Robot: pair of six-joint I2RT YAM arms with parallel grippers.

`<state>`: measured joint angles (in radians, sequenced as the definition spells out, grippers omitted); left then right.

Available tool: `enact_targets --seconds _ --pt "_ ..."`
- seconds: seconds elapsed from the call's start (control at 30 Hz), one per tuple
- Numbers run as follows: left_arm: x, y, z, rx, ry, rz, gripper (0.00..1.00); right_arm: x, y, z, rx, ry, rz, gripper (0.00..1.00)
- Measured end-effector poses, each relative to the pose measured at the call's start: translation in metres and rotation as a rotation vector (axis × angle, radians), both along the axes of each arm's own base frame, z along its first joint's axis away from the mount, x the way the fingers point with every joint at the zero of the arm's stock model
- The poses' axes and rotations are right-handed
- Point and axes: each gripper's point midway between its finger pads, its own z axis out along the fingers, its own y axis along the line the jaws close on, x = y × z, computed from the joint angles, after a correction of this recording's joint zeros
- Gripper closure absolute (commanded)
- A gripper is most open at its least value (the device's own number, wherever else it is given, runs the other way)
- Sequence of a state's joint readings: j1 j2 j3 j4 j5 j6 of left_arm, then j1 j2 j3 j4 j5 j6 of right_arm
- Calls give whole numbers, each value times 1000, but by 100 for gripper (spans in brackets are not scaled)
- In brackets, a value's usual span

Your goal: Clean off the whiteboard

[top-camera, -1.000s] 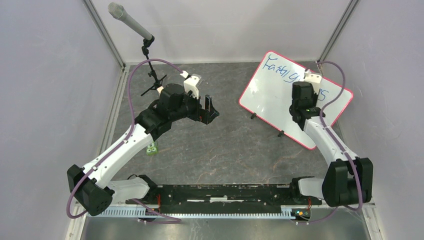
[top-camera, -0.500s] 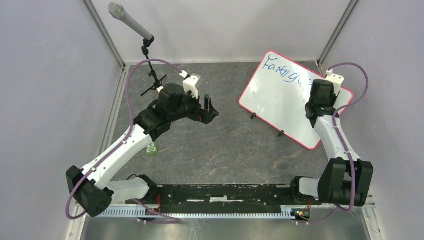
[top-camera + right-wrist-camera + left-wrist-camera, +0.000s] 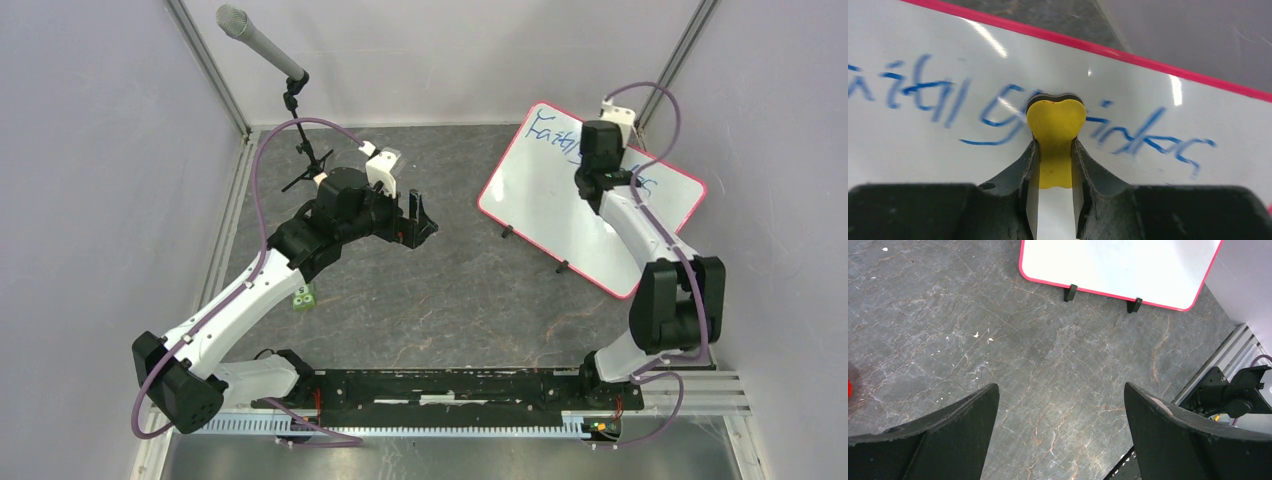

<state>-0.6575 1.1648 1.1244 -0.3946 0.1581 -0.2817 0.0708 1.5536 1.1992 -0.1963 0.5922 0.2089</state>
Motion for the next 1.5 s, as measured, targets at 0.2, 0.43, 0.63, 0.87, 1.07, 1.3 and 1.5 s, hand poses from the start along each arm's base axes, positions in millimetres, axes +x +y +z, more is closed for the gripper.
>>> enact_targets --seconds 0.2,0.43,0.63,0.87,1.07,1.3,1.5 --pt "1 1 0 3 -2 9 0 43 53 6 34 -31 99 77" --pt "3 3 0 7 -5 20 0 47 51 8 37 -32 88 77" --pt "3 2 0 7 -5 18 0 21 6 14 41 -43 1 77" --pt "2 2 -1 6 -2 12 0 -40 -66 16 24 -42 -168 76" --pt "-1 0 -2 1 3 -3 0 -73 -95 8 13 -17 -242 77" --pt "-1 0 -2 2 4 -3 0 -66 -84 6 27 -12 -189 77" --pt "-1 0 -2 2 3 -2 0 -25 -45 4 33 5 -82 77"
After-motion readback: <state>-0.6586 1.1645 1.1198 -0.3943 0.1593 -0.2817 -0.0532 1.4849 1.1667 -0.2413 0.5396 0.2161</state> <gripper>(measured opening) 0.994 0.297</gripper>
